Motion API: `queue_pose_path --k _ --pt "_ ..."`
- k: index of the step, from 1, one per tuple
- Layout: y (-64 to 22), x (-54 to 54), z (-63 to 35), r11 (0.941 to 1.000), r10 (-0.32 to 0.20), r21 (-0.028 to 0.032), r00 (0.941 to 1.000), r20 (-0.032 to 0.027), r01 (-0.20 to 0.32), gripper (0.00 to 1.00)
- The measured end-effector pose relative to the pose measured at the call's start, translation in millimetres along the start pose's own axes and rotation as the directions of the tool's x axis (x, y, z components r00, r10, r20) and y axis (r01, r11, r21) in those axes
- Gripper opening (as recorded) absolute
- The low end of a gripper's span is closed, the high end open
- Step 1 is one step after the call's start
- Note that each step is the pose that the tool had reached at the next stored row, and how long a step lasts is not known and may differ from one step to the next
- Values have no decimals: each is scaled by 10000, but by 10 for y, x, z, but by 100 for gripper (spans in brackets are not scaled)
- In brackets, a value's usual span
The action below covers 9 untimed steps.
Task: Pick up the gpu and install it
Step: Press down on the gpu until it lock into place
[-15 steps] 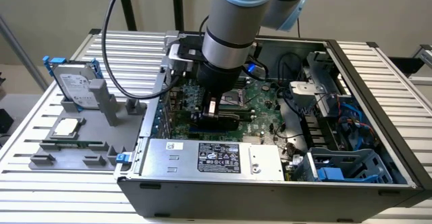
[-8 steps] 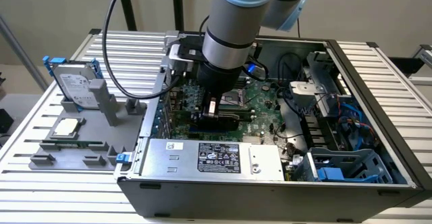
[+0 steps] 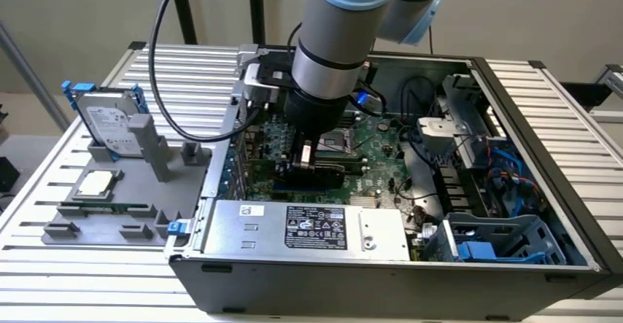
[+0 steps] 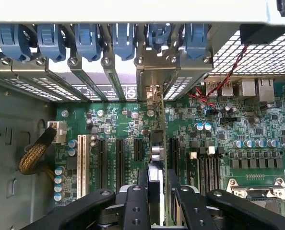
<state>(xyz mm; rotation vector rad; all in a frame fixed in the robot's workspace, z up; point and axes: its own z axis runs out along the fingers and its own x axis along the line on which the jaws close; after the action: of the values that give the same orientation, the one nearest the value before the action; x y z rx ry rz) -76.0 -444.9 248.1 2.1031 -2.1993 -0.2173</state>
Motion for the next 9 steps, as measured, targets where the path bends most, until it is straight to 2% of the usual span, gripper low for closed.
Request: queue_pose_path --k 9 --pt "-7 1 44 10000 5 -1 10000 -24 -5 0"
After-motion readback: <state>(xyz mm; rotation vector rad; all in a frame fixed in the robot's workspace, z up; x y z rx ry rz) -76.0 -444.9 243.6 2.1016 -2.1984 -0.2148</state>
